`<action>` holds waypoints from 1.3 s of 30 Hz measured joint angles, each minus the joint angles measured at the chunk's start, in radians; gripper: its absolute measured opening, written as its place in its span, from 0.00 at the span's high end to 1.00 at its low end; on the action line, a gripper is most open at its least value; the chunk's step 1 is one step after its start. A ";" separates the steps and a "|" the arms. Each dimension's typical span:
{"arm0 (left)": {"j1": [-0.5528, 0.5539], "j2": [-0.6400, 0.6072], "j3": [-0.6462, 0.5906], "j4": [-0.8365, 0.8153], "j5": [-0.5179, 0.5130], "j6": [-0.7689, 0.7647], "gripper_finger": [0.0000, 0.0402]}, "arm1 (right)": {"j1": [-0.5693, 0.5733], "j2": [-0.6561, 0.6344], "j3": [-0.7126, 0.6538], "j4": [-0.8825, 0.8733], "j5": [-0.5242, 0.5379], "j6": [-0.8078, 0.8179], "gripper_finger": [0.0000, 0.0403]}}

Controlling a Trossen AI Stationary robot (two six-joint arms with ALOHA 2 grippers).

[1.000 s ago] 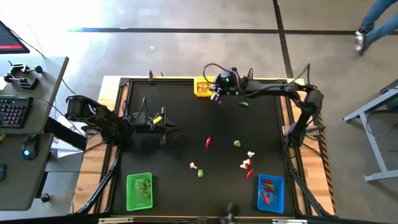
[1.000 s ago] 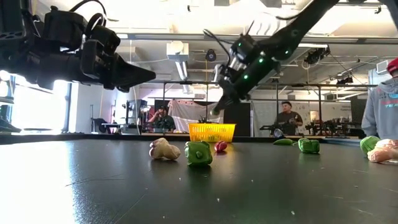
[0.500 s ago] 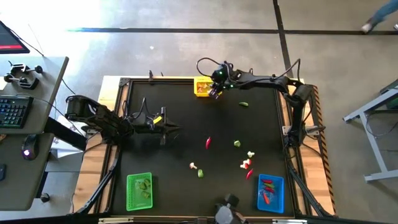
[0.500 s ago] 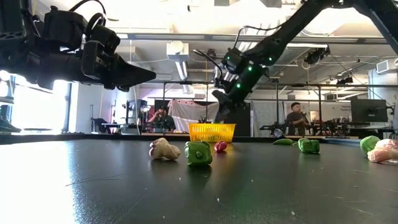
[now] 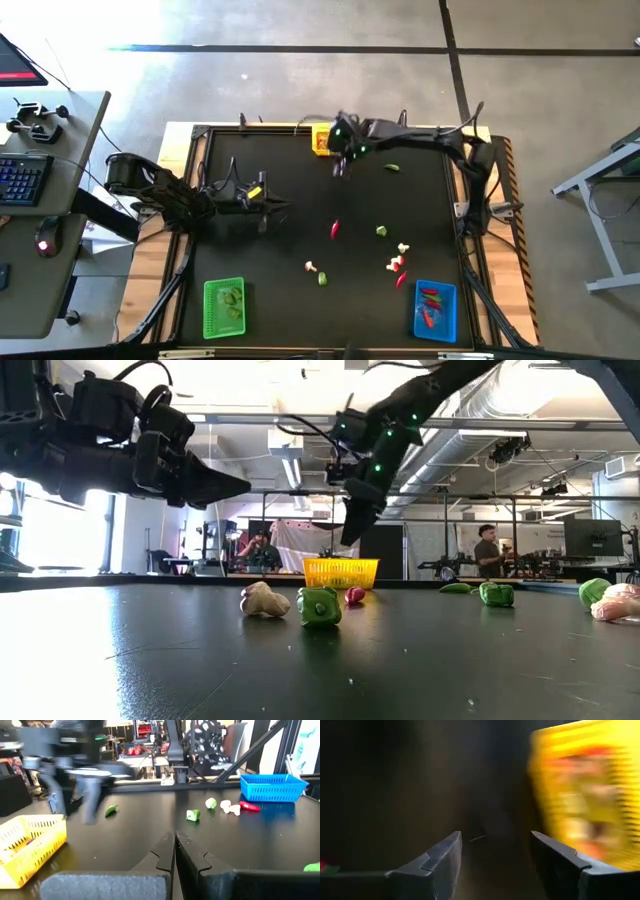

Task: Sort produce into baskets
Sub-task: Put the middle left red chili into the blue bin

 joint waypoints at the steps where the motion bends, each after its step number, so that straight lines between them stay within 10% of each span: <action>1: 0.000 0.000 0.000 -0.004 0.000 0.000 1.00 | 0.028 0.000 0.000 -0.030 -0.021 -0.021 0.45; 14: 0.000 0.000 0.000 -0.024 0.000 0.000 1.00 | 0.344 0.001 -0.196 0.113 -0.118 -0.225 0.56; 39: 0.000 0.000 0.000 -0.023 0.001 0.007 1.00 | 0.353 0.000 -0.293 0.208 -0.172 -0.155 0.96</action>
